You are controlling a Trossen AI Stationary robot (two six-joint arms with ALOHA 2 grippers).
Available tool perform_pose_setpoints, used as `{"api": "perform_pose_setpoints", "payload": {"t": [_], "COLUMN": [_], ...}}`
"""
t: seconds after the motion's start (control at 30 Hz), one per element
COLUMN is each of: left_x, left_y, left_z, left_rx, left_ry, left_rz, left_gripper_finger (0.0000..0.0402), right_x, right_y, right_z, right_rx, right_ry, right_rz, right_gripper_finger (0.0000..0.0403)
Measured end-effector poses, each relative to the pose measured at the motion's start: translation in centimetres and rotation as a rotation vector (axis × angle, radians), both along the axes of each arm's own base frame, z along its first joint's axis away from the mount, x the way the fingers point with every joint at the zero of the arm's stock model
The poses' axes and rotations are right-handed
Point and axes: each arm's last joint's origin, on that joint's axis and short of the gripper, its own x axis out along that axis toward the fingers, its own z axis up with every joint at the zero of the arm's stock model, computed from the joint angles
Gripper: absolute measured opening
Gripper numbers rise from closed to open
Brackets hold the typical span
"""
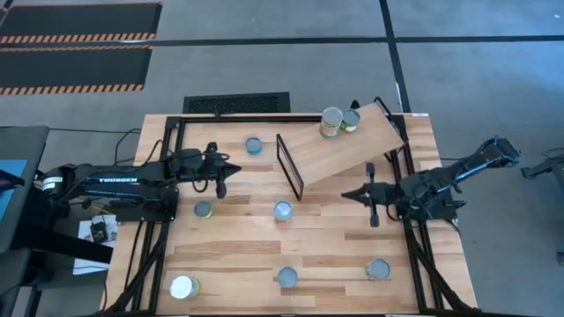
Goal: Pick and place cans onto a shelf
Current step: Put the canned tuna on the shelf
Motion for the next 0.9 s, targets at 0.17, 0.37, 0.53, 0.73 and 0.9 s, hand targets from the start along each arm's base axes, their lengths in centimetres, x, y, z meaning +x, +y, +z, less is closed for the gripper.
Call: {"api": "perform_pose_setpoints", "payload": {"t": [0.17,0.37,0.53,0.73,0.9], "left_x": [1.6,4.1,5.8,7.7,8.9], "left_y": [1.3,4.0,6.1,8.5,10.1], "left_z": [-1.3,-1.7,-1.9,-3.3,-5.0], "left_rx": [-0.017,0.012,0.059,0.079,0.108], "left_ry": [0.101,0.199,0.257,0.352,0.468], "left_rz": [0.035,0.065,0.068,0.073,0.111], "left_gripper_finger": [0.0,0.0009,0.0048,0.0099,0.0121], "right_x": [-0.2,-0.5,-0.5,-0.5,-0.5], "right_y": [0.1,0.0,0.0,0.0,0.0], "right_z": [0.3,0.6,0.6,0.6,0.6], "right_rx": [-0.029,-0.031,-0.032,-0.042,-0.042], "right_ry": [-0.025,-0.049,-0.046,-0.045,-0.045], "right_rz": [-0.016,-0.015,-0.012,-0.007,-0.007], "right_gripper_finger": [0.0007,0.0005,0.0007,0.0006,0.0007]}}
